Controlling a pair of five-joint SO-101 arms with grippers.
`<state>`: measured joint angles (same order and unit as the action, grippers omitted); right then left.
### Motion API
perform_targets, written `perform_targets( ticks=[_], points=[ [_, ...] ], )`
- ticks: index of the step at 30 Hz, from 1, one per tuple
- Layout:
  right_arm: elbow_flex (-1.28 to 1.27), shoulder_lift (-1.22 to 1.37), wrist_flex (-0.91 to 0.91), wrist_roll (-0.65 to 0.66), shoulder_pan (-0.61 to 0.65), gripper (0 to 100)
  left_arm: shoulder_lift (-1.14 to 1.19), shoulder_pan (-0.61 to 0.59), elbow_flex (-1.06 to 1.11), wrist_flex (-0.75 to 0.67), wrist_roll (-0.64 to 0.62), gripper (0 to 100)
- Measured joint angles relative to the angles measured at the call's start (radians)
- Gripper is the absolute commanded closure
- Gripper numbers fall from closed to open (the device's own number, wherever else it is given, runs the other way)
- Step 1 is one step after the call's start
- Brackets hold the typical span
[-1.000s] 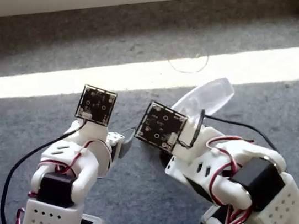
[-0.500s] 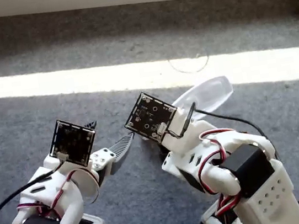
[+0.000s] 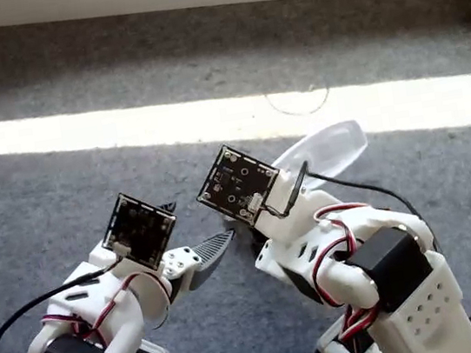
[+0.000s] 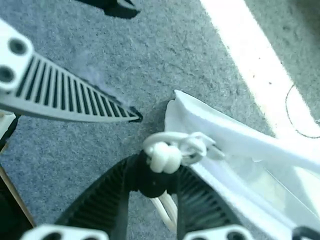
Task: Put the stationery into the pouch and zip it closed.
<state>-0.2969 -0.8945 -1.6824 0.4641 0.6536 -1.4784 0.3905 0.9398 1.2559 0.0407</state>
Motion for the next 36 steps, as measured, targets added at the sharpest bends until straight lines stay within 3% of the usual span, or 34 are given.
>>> perform_targets(
  ticks=[8, 23, 30, 36],
  points=[
    [0.003, 0.000, -0.037, 0.000, 0.000, 99.3, 0.003, 0.041, 0.091, -0.103, 0.000, 71],
    [0.003, -0.061, -0.060, 0.000, 0.002, 99.3, 0.000, 0.049, 0.091, -0.150, 0.000, 71],
    [-0.012, -0.126, -0.060, 0.000, 0.002, 99.3, 0.000, 0.137, 0.091, -0.167, 0.000, 71],
    [-0.015, -0.123, -0.060, -0.023, 0.081, 99.3, 0.011, 0.150, 0.129, -0.221, 0.000, 71]
  ],
)
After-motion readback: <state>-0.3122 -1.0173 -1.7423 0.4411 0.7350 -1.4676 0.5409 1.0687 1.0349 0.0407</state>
